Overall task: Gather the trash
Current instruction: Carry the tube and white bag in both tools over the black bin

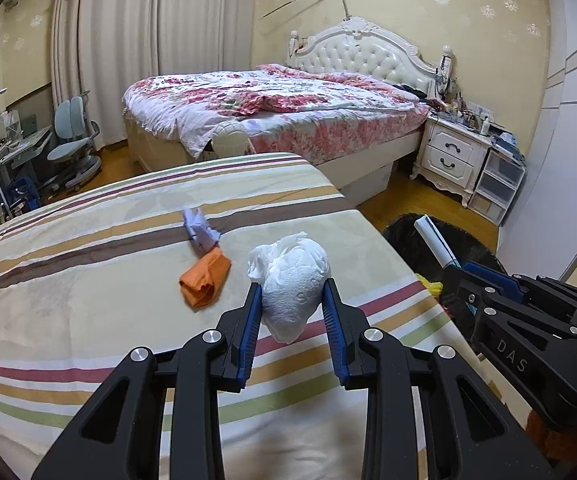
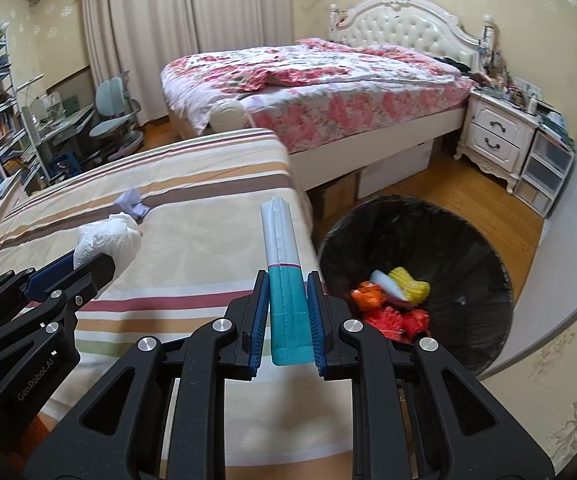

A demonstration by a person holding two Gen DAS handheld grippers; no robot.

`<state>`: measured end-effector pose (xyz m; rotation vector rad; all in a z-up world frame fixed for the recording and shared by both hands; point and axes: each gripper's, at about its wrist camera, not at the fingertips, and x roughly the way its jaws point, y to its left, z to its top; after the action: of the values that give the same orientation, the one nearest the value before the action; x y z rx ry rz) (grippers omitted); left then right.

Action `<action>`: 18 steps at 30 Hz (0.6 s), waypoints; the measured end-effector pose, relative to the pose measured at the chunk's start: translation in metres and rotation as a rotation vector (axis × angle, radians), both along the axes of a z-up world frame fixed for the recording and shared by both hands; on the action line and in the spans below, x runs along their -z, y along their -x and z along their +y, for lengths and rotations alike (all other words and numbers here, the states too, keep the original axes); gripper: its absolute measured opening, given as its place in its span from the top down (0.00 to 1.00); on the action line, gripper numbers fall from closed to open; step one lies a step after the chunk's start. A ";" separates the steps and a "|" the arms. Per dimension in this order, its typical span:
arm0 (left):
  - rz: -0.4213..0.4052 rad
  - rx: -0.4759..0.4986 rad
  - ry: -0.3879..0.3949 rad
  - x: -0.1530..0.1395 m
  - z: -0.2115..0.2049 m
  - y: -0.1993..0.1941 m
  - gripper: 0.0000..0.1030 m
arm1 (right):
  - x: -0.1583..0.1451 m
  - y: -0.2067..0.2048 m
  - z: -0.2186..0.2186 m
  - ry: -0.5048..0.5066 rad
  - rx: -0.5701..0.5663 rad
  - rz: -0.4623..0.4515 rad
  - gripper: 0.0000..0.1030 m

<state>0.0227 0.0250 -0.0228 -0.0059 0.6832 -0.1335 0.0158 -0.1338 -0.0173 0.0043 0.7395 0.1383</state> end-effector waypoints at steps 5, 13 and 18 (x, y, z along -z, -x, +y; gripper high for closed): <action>-0.020 0.051 0.000 -0.004 -0.026 -0.007 0.70 | -0.005 -0.003 -0.026 0.003 0.062 -0.019 0.81; -0.040 0.110 -0.001 -0.007 -0.064 -0.026 0.70 | -0.006 -0.014 -0.065 0.001 0.150 -0.028 0.81; -0.038 0.142 -0.005 -0.005 -0.087 -0.036 0.70 | -0.004 -0.019 -0.087 -0.006 0.195 -0.031 0.81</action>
<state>0.0587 -0.0620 -0.0183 0.0500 0.6461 -0.2679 0.0345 -0.2205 -0.0129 0.0795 0.7041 -0.0453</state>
